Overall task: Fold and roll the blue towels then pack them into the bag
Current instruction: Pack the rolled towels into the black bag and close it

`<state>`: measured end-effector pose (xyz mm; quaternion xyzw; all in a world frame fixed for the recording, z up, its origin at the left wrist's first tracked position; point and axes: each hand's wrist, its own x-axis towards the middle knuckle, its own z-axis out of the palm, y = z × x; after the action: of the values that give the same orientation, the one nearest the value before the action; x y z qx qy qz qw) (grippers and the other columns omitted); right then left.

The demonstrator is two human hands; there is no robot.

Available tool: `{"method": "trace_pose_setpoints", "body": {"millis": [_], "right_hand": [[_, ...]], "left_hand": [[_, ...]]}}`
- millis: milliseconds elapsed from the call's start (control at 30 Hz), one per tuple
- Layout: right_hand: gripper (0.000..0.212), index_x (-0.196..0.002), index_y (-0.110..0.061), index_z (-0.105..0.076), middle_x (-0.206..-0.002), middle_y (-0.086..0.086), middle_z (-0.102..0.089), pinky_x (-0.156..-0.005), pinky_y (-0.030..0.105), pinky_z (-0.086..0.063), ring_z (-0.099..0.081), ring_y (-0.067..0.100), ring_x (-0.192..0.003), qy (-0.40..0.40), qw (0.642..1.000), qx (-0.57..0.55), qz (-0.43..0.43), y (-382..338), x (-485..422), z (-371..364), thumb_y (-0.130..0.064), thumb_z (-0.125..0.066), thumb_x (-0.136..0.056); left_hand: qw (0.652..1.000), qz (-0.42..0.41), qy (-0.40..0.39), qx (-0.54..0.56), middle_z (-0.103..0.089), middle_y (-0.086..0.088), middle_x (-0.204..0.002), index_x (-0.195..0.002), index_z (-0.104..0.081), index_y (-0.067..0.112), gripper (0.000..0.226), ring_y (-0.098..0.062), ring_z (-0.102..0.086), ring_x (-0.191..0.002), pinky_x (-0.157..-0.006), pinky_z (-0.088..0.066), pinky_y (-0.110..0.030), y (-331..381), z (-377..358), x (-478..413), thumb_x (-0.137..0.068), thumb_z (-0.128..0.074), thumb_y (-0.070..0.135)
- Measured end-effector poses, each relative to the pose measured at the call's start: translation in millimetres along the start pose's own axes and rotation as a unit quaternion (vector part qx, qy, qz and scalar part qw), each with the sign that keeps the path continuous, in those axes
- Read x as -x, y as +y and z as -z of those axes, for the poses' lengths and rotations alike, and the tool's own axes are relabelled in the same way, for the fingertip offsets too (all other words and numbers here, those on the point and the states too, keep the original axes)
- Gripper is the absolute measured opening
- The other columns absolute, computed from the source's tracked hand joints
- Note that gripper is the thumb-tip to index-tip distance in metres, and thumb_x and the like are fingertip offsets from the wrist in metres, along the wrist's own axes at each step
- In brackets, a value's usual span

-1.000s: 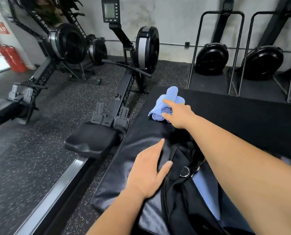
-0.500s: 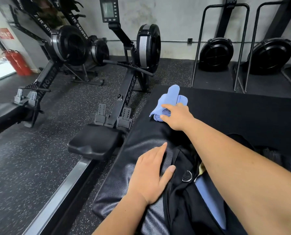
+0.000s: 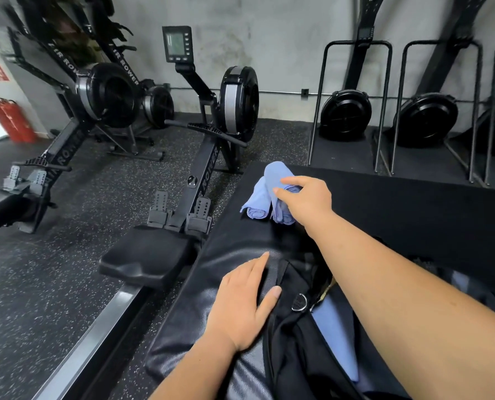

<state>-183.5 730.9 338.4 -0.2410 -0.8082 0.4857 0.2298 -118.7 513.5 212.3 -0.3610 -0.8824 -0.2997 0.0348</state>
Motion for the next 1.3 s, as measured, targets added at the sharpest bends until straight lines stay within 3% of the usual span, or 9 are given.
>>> {"method": "trace_pose_setpoints", "body": {"millis": [233, 367, 567, 667, 767, 900, 1100, 1200, 1300], "right_hand": [[0.013, -0.091, -0.034, -0.084, -0.099, -0.019, -0.074, -0.074, 0.007, -0.044, -0.067, -0.002, -0.095, -0.008, 1.0, 0.007, 0.013, -13.2, 57.2, 53.7, -0.023, -0.08, -0.085], [0.015, -0.087, -0.036, -0.084, -0.088, -0.024, -0.073, -0.068, -0.001, -0.039, -0.063, -0.012, -0.083, -0.021, 0.998, 0.038, 0.036, -25.4, 89.0, 83.7, -0.022, -0.081, -0.084], [0.013, -0.083, -0.038, -0.083, -0.088, -0.022, -0.076, -0.077, 0.014, -0.047, -0.067, -0.002, -0.086, -0.02, 0.997, -0.015, 0.075, -49.4, 130.7, 119.4, -0.025, -0.082, -0.083], [0.016, -0.082, -0.031, -0.083, -0.084, -0.009, -0.078, -0.082, 0.027, -0.058, -0.07, 0.009, -0.077, -0.039, 0.994, -0.078, 0.065, -55.7, 150.9, 136.4, -0.016, -0.08, -0.082], [0.018, -0.078, -0.018, -0.079, -0.087, 0.01, -0.078, -0.079, 0.032, -0.063, -0.07, 0.015, -0.068, -0.071, 0.984, -0.161, 0.026, -57.0, 171.6, 154.6, -0.001, -0.077, -0.082], [0.023, -0.08, -0.014, -0.069, -0.082, 0.016, -0.068, -0.088, 0.043, -0.063, -0.07, 0.023, -0.078, -0.145, 0.964, -0.222, -0.024, -50.6, 191.3, 183.4, 0.007, -0.074, -0.083], [0.029, -0.09, -0.02, -0.06, -0.08, 0.008, -0.063, -0.084, 0.039, -0.058, -0.065, 0.021, -0.083, -0.261, 0.945, -0.186, -0.059, -36.9, 216.2, 231.6, 0.006, -0.072, -0.085], [0.018, -0.092, -0.025, -0.063, -0.081, 0.001, -0.062, -0.079, 0.033, -0.056, -0.059, 0.013, -0.077, -0.253, 0.951, -0.161, -0.071, -30.9, 223.3, 250.0, -0.012, -0.076, -0.091], [0.014, -0.093, -0.027, -0.066, -0.093, 0.003, -0.066, -0.079, 0.033, -0.05, -0.06, 0.017, -0.087, -0.166, 0.974, -0.144, -0.056, -20.9, 225.2, 261.0, -0.026, -0.08, -0.092]], "left_hand": [[0.98, 0.095, -0.029, 0.171, -0.037, 0.016, -0.165, -0.164, -0.031, 0.034, 0.081, 0.001, -0.031, -0.151, -0.125, -0.024, -0.026, 7.4, 14.4, -6.7, -0.098, -0.029, 0.08], [0.962, 0.137, 0.068, 0.225, -0.049, 0.013, -0.155, -0.156, -0.047, 0.027, 0.056, -0.005, -0.041, -0.145, -0.12, -0.029, -0.025, 36.3, 44.1, -28.6, -0.108, -0.043, 0.055], [0.938, 0.158, 0.078, 0.3, -0.064, 0.004, -0.141, -0.146, -0.058, 0.018, 0.057, -0.011, -0.068, -0.116, -0.112, -0.048, -0.038, 94.7, 104.2, -65.2, -0.1, -0.051, 0.052], [0.89, 0.169, 0.064, 0.419, -0.067, -0.016, -0.133, -0.145, -0.051, 0.013, 0.041, -0.024, -0.078, -0.093, -0.083, -0.061, -0.039, 124.4, 122.2, -68.4, -0.109, -0.048, 0.033], [0.84, 0.17, 0.077, 0.509, -0.067, -0.01, -0.13, -0.15, -0.043, 0.021, 0.041, -0.034, -0.076, -0.096, -0.073, -0.063, -0.039, 153.0, 131.3, -56.5, -0.11, -0.053, 0.022], [0.811, 0.191, 0.067, 0.55, -0.067, 0.0, -0.125, -0.158, -0.035, 0.035, 0.069, -0.032, -0.074, -0.111, -0.071, -0.064, -0.036, 186.5, 131.2, -40.8, -0.101, -0.069, 0.016], [0.819, 0.193, 0.032, 0.539, -0.072, 0.013, -0.094, -0.153, -0.039, 0.046, 0.081, -0.025, -0.075, -0.105, -0.094, -0.062, -0.052, 229.6, 111.0, -27.8, -0.091, -0.075, 0.008], [0.835, 0.171, 0.012, 0.522, -0.065, 0.013, -0.065, -0.154, -0.04, 0.046, 0.083, -0.011, -0.063, -0.066, -0.065, -0.058, -0.035, 243.4, 98.2, -24.1, -0.088, -0.073, 0.008], [0.843, 0.151, -0.015, 0.516, -0.066, 0.011, -0.073, -0.152, -0.044, 0.042, 0.078, -0.002, -0.054, -0.051, -0.05, -0.042, -0.021, 259.1, 88.5, -15.1, -0.089, -0.073, 0.006]]}}
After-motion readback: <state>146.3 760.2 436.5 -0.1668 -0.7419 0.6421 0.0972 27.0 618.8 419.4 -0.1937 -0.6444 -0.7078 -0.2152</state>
